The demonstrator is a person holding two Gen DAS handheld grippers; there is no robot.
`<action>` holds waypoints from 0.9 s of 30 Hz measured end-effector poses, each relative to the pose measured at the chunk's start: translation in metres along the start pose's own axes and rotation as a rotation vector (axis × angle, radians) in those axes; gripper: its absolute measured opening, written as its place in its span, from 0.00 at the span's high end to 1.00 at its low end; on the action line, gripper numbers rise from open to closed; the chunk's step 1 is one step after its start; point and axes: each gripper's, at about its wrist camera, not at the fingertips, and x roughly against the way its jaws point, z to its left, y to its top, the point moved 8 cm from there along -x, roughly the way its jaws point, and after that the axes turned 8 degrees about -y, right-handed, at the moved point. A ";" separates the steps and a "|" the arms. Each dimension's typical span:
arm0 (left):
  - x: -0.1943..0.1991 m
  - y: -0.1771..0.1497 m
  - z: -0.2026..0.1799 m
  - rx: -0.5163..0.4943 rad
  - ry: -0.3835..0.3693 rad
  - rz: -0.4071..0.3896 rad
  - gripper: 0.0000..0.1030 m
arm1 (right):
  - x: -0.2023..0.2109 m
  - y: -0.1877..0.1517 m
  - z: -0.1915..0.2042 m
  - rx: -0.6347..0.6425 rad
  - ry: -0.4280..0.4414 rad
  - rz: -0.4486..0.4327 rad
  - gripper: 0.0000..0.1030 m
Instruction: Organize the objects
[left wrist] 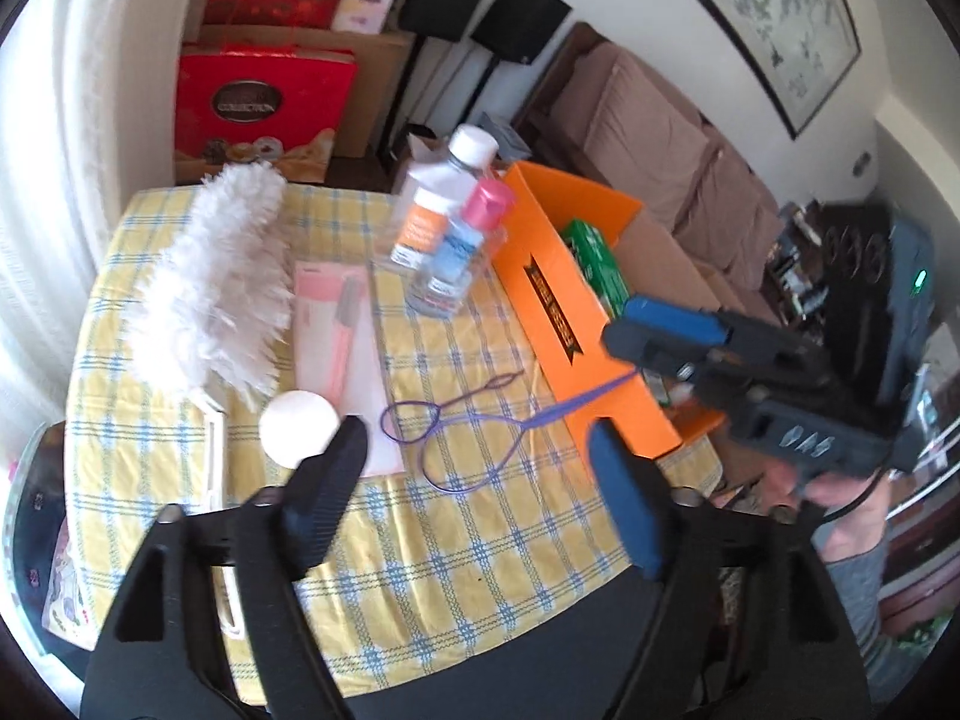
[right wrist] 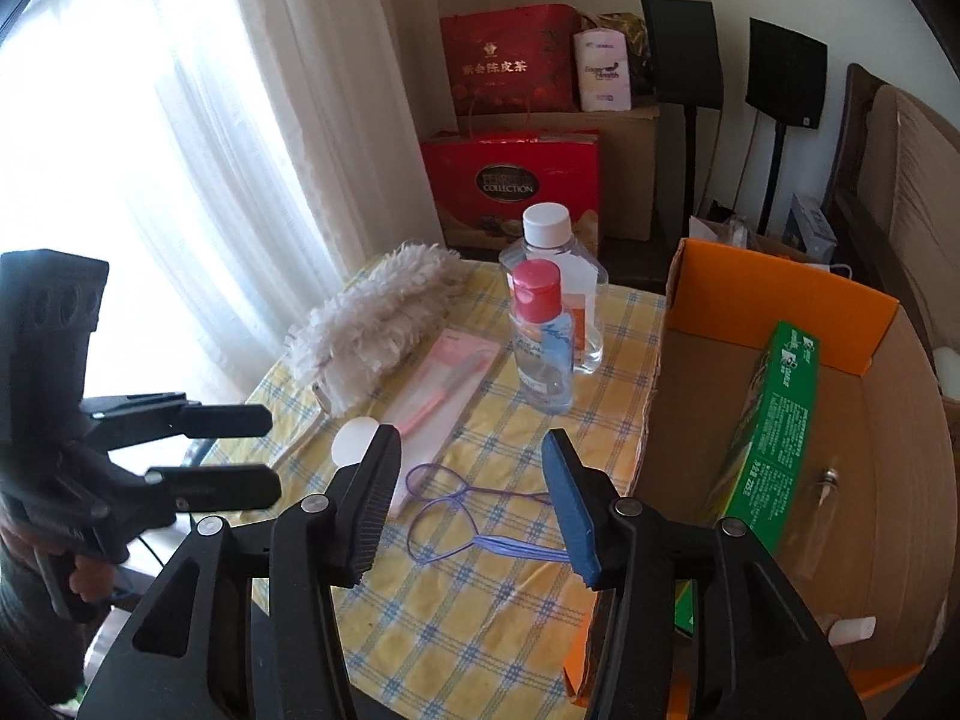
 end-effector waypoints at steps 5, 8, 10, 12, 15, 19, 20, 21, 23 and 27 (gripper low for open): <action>-0.022 -0.010 -0.008 -0.056 0.026 0.019 0.16 | 0.011 0.001 -0.013 -0.035 -0.043 -0.014 0.20; -0.026 -0.010 -0.006 -0.066 0.076 0.001 0.10 | 0.017 0.000 -0.021 -0.047 -0.091 -0.026 0.15; -0.028 -0.008 -0.005 -0.067 0.108 -0.013 0.10 | 0.020 -0.001 -0.026 -0.054 -0.123 -0.036 0.12; -0.029 -0.006 -0.005 -0.071 0.129 -0.025 0.10 | 0.023 -0.004 -0.030 -0.062 -0.147 -0.042 0.11; -0.031 -0.004 -0.006 -0.084 0.148 -0.045 0.09 | 0.027 -0.010 -0.037 -0.078 -0.171 -0.045 0.11; -0.036 -0.001 -0.011 -0.123 0.167 -0.059 0.09 | 0.031 -0.019 -0.046 -0.103 -0.194 -0.039 0.11; -0.038 -0.001 -0.012 -0.132 0.170 -0.057 0.09 | 0.033 -0.021 -0.048 -0.111 -0.197 -0.039 0.11; -0.041 -0.001 -0.013 -0.141 0.171 -0.053 0.09 | 0.034 -0.023 -0.050 -0.118 -0.200 -0.038 0.11; -0.047 -0.002 -0.017 -0.162 0.171 -0.042 0.09 | 0.037 -0.025 -0.056 -0.134 -0.204 -0.037 0.11; -0.061 -0.006 -0.026 -0.232 0.157 -0.022 0.09 | 0.041 -0.031 -0.065 -0.174 -0.209 -0.036 0.11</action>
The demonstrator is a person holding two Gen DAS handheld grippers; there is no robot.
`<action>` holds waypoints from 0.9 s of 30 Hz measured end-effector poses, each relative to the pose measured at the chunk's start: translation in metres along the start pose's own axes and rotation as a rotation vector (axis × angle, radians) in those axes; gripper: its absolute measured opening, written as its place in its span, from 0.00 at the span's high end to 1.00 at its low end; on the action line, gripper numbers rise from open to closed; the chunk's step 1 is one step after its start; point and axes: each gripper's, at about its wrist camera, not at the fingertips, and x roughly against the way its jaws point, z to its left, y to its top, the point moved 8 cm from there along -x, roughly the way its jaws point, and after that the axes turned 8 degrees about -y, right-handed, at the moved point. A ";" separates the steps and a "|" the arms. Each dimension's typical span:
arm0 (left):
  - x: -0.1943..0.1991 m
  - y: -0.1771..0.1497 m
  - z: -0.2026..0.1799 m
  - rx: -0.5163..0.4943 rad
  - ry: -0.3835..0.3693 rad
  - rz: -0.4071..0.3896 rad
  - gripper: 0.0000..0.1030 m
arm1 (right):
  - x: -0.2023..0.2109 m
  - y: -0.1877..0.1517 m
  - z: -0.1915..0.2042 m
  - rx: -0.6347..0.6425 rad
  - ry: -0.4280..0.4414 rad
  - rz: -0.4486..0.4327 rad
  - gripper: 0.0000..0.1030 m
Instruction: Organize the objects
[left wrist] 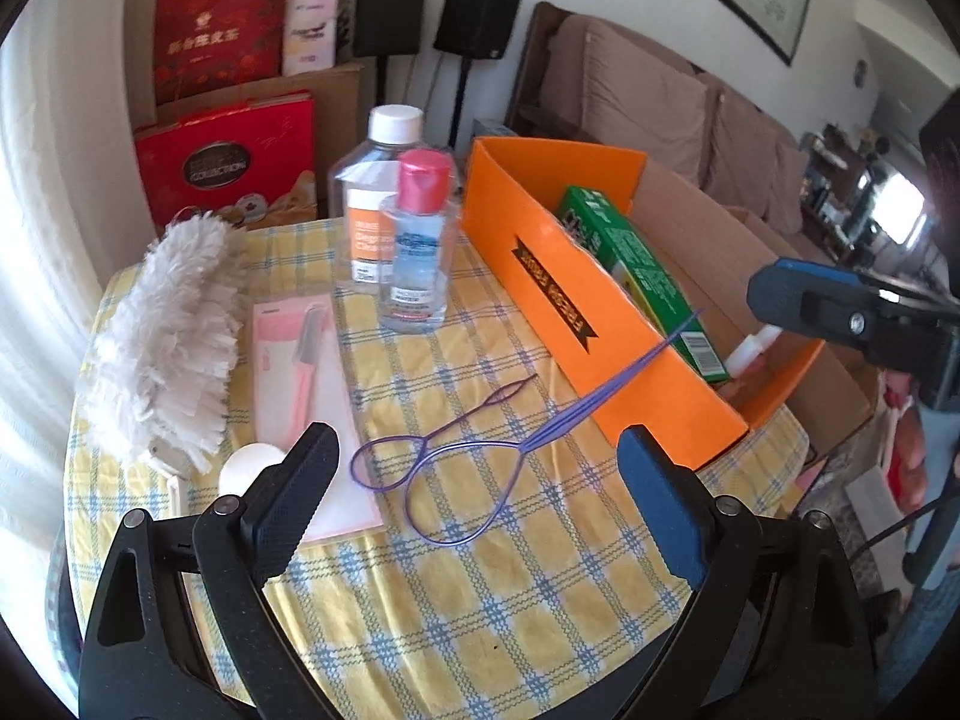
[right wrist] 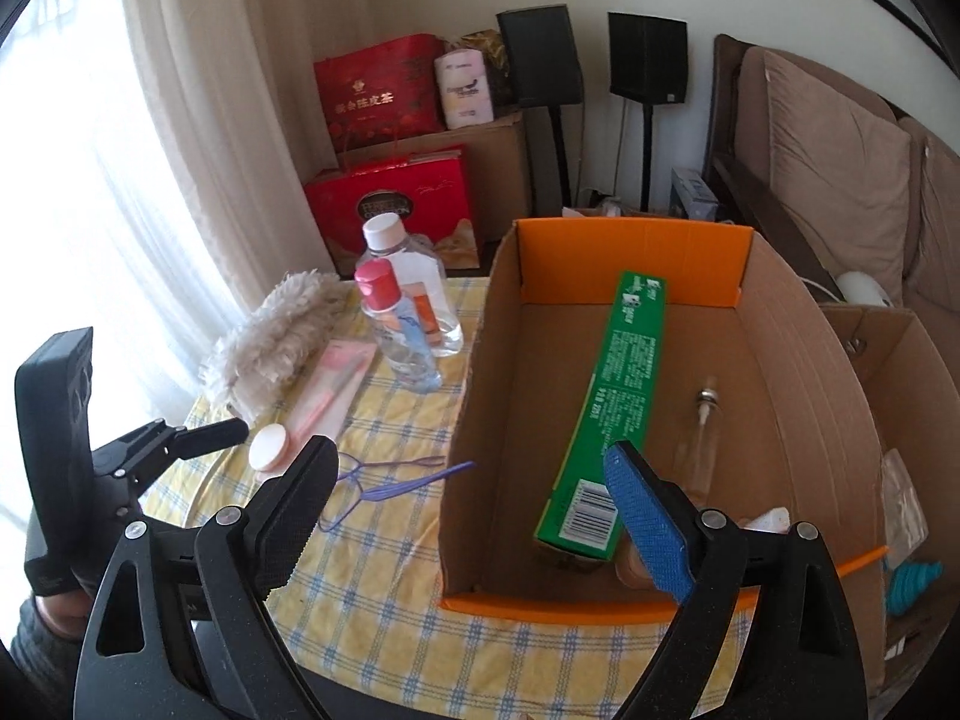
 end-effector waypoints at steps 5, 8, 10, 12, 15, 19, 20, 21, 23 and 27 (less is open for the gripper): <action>-0.020 -0.006 -0.019 -0.125 -0.031 0.026 0.09 | 0.003 -0.004 -0.011 -0.029 -0.004 0.008 0.11; -0.029 -0.006 -0.023 -0.164 -0.037 0.039 0.09 | 0.005 -0.006 -0.014 -0.035 -0.002 0.010 0.11; -0.035 -0.006 -0.024 -0.174 -0.042 0.049 0.10 | 0.006 -0.006 -0.015 -0.037 0.000 0.012 0.13; -0.042 -0.006 -0.025 -0.184 -0.050 0.061 0.12 | 0.006 -0.007 -0.015 -0.036 0.008 0.015 0.16; -0.053 -0.007 -0.025 -0.199 -0.052 0.085 0.26 | 0.004 -0.010 -0.016 -0.031 -0.002 0.022 0.20; -0.062 -0.010 -0.026 -0.210 -0.088 0.115 0.65 | 0.003 -0.012 -0.018 -0.043 0.002 0.022 0.23; -0.063 -0.011 -0.027 -0.211 -0.102 0.123 0.83 | 0.004 -0.012 -0.018 -0.043 0.001 0.020 0.23; -0.062 -0.011 -0.028 -0.219 -0.100 0.117 0.87 | 0.004 -0.012 -0.018 -0.040 0.002 0.018 0.23; -0.058 -0.011 -0.031 -0.235 -0.106 0.099 0.95 | 0.006 -0.011 -0.016 -0.036 0.006 0.010 0.23; -0.039 -0.007 -0.030 -0.206 -0.132 0.055 0.97 | 0.012 -0.009 -0.009 -0.023 0.020 -0.007 0.27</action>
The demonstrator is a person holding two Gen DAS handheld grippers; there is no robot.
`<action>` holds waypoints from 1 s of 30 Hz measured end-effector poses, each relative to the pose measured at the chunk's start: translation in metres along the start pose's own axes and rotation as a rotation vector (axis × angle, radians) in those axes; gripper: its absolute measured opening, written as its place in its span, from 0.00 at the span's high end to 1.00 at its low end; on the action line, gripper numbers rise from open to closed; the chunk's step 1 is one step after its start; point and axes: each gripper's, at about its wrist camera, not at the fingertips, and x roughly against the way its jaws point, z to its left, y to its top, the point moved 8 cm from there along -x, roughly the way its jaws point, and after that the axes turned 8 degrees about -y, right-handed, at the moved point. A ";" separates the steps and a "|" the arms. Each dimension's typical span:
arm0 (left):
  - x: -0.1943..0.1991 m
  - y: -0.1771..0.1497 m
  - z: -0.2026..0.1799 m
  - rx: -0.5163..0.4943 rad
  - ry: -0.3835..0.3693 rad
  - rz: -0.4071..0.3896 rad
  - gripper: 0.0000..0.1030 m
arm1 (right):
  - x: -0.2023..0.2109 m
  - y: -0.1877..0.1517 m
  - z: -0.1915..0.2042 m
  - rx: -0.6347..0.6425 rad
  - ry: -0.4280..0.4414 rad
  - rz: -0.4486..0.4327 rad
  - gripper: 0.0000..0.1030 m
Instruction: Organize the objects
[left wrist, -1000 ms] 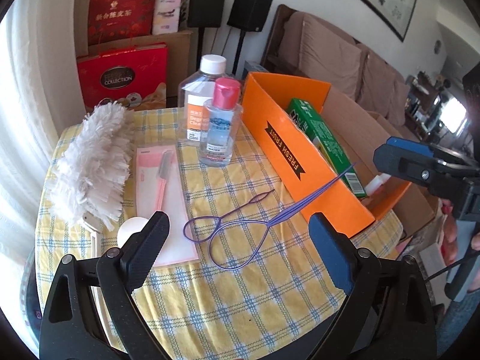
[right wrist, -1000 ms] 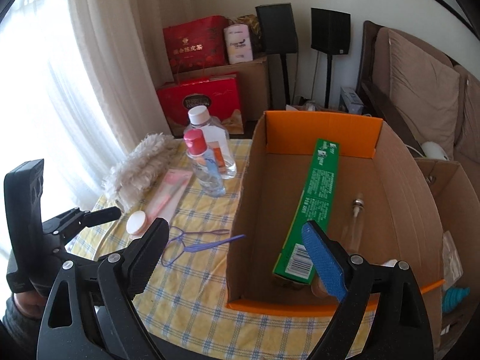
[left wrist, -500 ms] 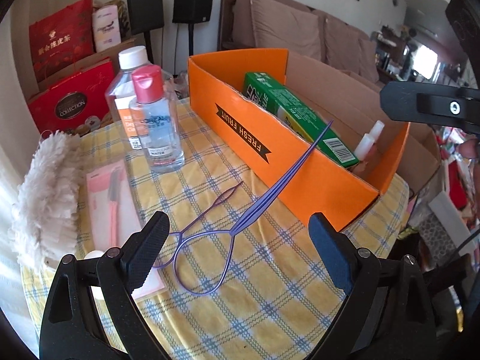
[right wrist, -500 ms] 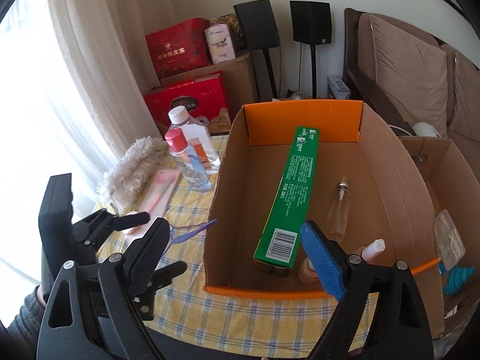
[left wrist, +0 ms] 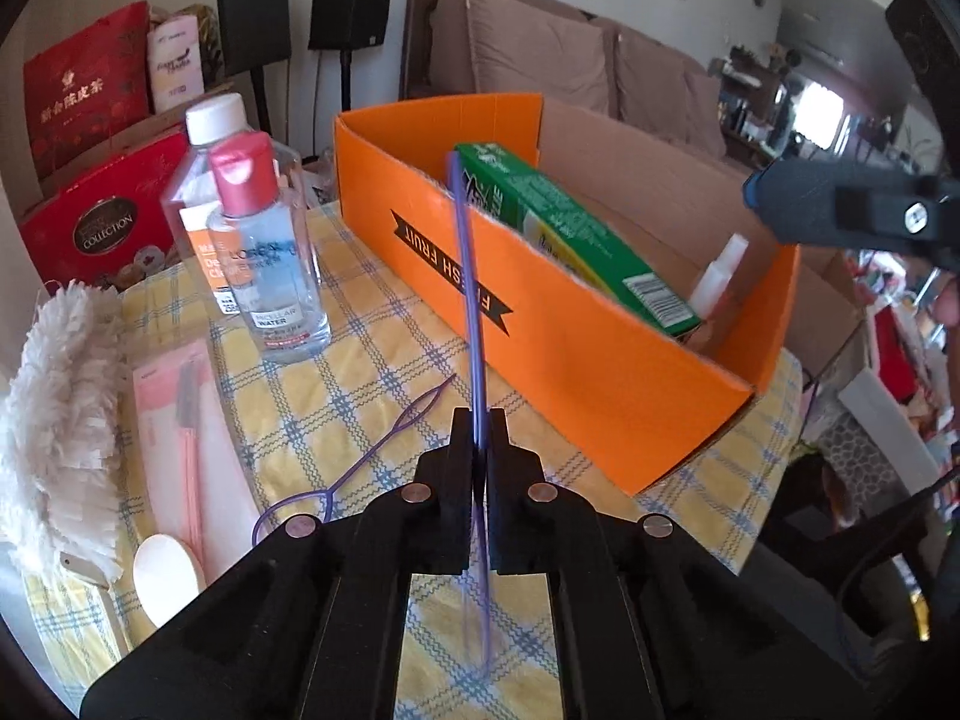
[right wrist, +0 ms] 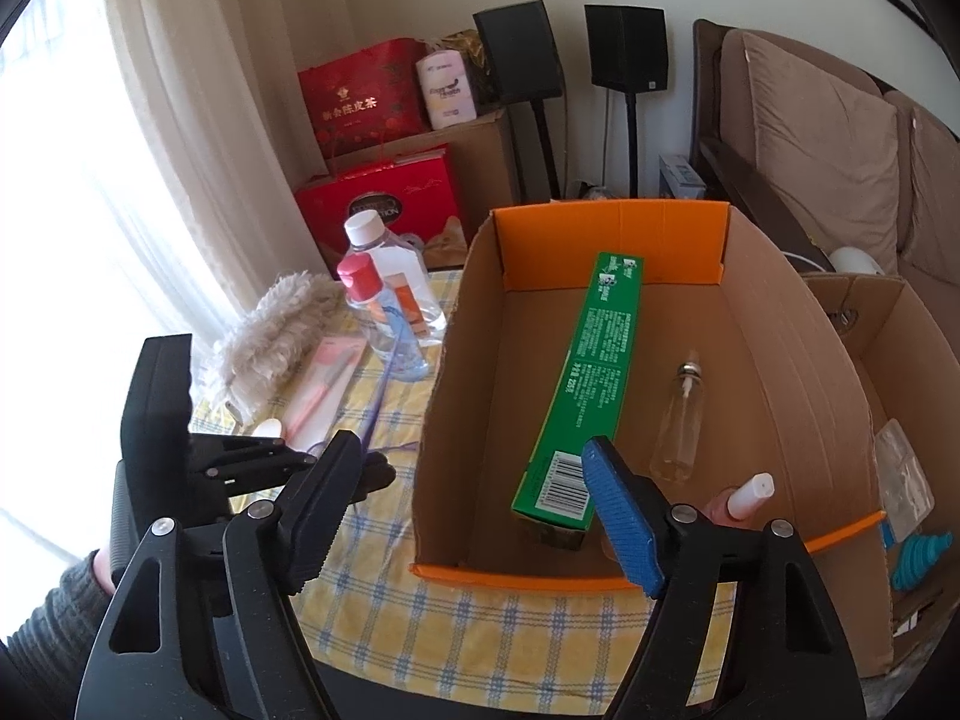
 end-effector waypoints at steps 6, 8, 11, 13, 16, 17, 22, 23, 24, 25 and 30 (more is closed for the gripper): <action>0.051 -0.002 0.014 0.110 -0.013 -0.086 0.97 | 0.001 0.002 0.031 0.043 0.061 -0.007 0.34; 0.069 -0.003 0.026 0.141 0.016 -0.107 0.97 | -0.004 0.000 0.045 0.065 0.082 0.002 0.34; 0.092 -0.008 0.045 0.191 0.053 -0.138 0.97 | -0.016 -0.002 0.068 0.102 0.115 0.020 0.37; 0.104 -0.017 0.054 0.229 0.084 -0.145 0.97 | -0.027 -0.004 0.083 0.119 0.151 0.041 0.41; 0.116 -0.032 0.070 0.299 0.120 -0.146 0.97 | -0.049 -0.008 0.109 0.149 0.201 0.089 0.42; 0.120 -0.038 0.074 0.324 0.127 -0.146 0.97 | -0.056 -0.009 0.115 0.165 0.198 0.101 0.42; 0.130 -0.064 0.095 0.422 0.132 -0.155 0.97 | -0.104 -0.025 0.143 0.285 0.167 0.177 0.42; 0.131 -0.067 0.098 0.429 0.134 -0.155 0.97 | -0.112 -0.030 0.145 0.310 0.152 0.189 0.42; 0.132 -0.071 0.100 0.438 0.133 -0.155 0.97 | -0.119 -0.033 0.147 0.337 0.138 0.199 0.42; 0.134 -0.076 0.101 0.446 0.129 -0.156 0.97 | -0.126 -0.036 0.150 0.369 0.125 0.205 0.41; 0.135 -0.084 0.107 0.474 0.109 -0.160 0.97 | -0.140 -0.047 0.159 0.539 0.076 0.238 0.32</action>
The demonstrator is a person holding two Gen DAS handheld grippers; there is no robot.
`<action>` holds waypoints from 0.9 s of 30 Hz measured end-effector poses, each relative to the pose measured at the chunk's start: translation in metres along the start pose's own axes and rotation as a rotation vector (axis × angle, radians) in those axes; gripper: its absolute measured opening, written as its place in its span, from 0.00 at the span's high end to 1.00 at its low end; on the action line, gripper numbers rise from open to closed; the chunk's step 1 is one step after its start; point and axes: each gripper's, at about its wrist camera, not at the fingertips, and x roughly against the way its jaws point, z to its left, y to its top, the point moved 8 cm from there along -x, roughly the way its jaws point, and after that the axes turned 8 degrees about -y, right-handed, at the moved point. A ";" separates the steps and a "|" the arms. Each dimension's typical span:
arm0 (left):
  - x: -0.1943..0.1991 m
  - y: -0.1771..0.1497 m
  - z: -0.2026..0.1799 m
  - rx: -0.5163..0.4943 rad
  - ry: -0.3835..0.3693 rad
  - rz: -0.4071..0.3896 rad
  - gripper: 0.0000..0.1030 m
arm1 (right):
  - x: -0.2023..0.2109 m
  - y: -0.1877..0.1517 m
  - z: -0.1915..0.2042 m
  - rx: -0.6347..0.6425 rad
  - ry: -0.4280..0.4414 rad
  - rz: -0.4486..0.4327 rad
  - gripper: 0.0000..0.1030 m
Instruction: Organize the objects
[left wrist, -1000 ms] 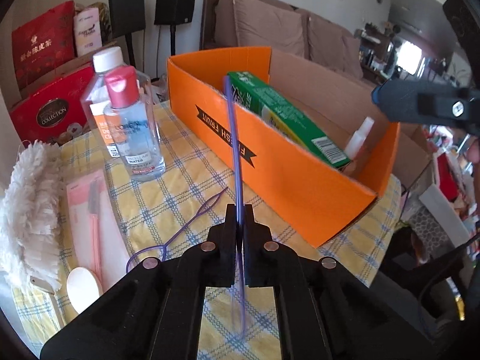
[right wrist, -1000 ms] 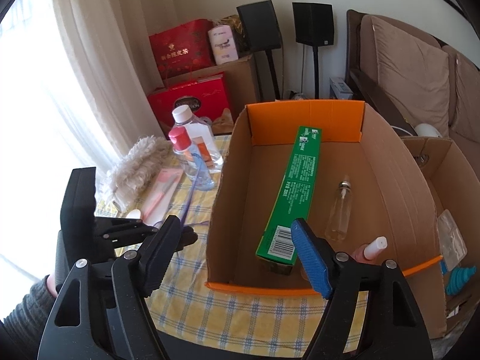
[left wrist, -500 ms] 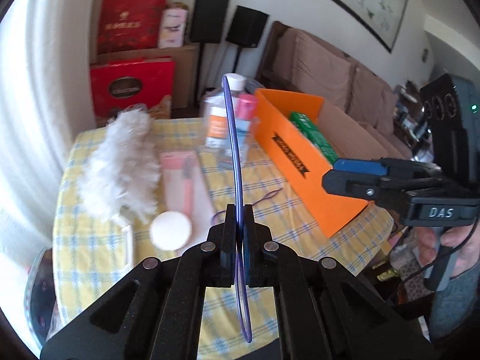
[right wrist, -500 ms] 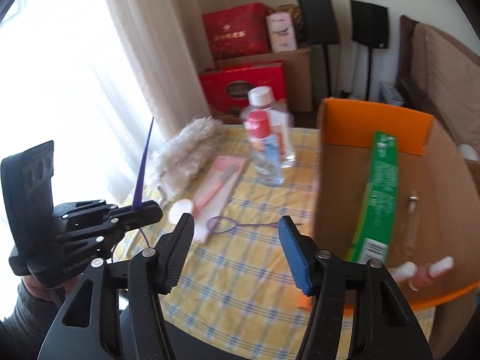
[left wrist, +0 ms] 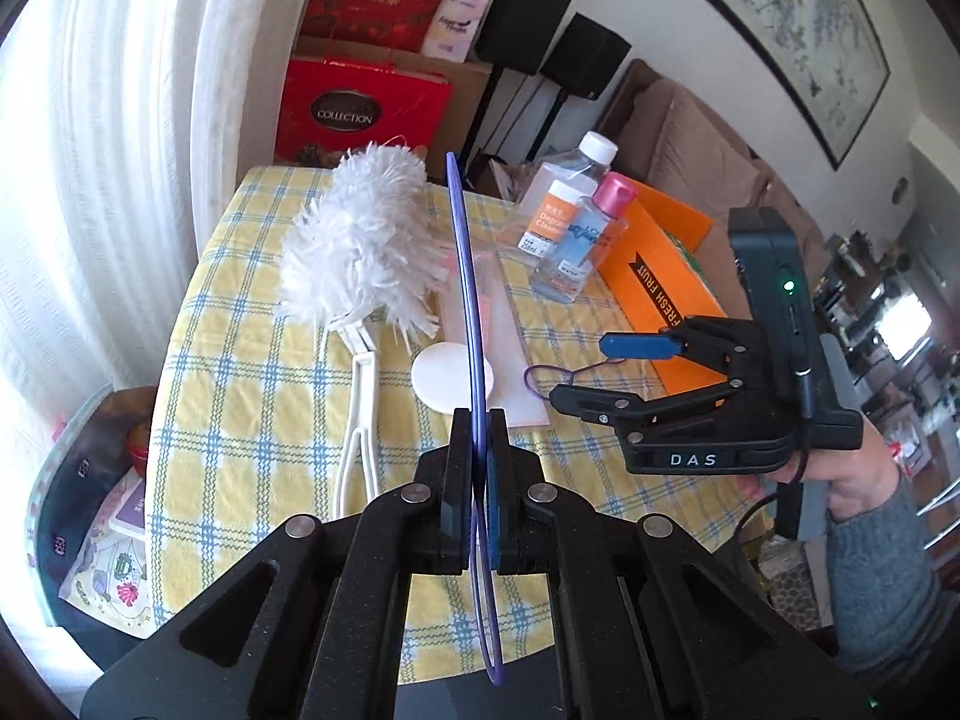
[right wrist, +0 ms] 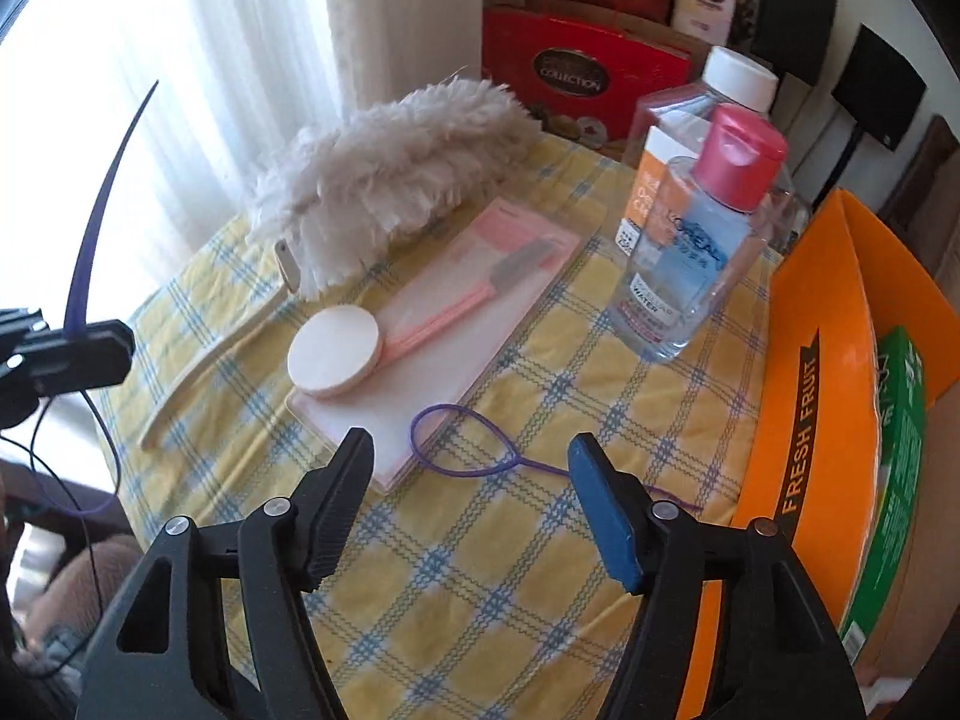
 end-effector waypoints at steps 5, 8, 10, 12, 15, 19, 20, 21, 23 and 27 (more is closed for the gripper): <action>-0.002 0.000 0.002 0.014 -0.021 0.001 0.97 | -0.010 -0.003 0.013 0.124 -0.004 0.051 0.28; -0.003 0.000 0.000 0.010 -0.030 0.002 0.97 | -0.019 -0.004 0.013 0.153 -0.038 0.062 0.22; -0.002 0.000 0.000 0.007 -0.032 0.001 0.97 | -0.024 -0.005 0.012 0.144 -0.019 0.085 0.20; -0.002 0.001 0.000 0.009 -0.034 -0.001 0.97 | -0.026 -0.006 0.009 0.126 0.012 0.102 0.20; -0.001 0.000 0.001 0.017 -0.041 -0.004 0.97 | -0.029 -0.007 0.008 0.104 0.049 0.135 0.23; -0.004 -0.001 0.002 0.023 -0.043 0.002 0.97 | -0.021 -0.008 0.010 0.085 0.124 0.136 0.60; -0.005 -0.002 0.001 0.022 -0.044 0.004 0.97 | -0.020 -0.009 0.008 0.075 0.122 0.138 0.65; -0.006 -0.004 0.000 0.019 -0.045 0.007 0.97 | -0.019 -0.010 0.007 0.068 0.124 0.135 0.70; -0.007 -0.005 -0.003 0.015 -0.047 0.010 0.97 | -0.016 -0.011 0.007 0.041 0.160 0.130 0.97; -0.007 -0.006 -0.007 0.007 -0.057 0.017 0.97 | -0.010 -0.017 0.007 0.008 0.211 0.131 0.94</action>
